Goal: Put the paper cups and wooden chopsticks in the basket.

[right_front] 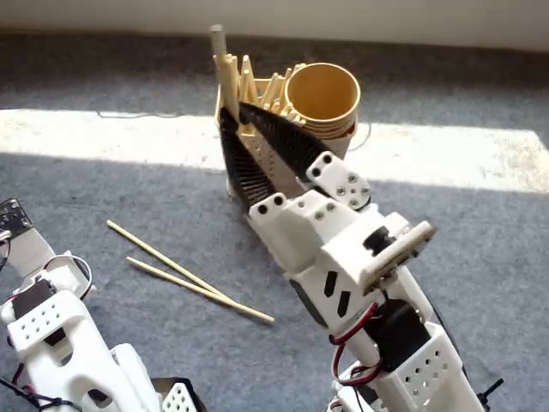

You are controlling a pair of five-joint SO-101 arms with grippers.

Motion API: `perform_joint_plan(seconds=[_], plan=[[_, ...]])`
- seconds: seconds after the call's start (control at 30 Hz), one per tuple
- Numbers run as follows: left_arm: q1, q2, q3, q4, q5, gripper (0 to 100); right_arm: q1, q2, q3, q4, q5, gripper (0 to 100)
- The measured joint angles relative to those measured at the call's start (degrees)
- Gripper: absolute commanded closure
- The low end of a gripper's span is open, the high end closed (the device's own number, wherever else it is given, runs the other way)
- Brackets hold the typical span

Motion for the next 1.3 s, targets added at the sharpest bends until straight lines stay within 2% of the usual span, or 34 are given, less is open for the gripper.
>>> perform_joint_plan(seconds=[0.27, 0.73, 0.9, 1.17, 1.3], plan=[[0.00, 0.00, 0.00, 0.00, 0.00, 93, 7.12, 10.55, 0.00, -11.69, 0.00, 99.3], [0.00, 0.00, 0.00, 0.00, 0.00, 93, 10.64, 35.78, 0.00, -35.34, 0.00, 99.3], [0.00, 0.00, 0.00, 0.00, 0.00, 93, 11.60, 41.93, 0.00, -39.12, 0.00, 99.3], [0.00, 0.00, 0.00, 0.00, 0.00, 93, 11.69, 45.89, 0.00, -39.65, 0.00, 99.3], [0.00, 0.00, 0.00, 0.00, 0.00, 93, 11.78, 46.15, 5.45, -39.65, -0.09, 99.3]])
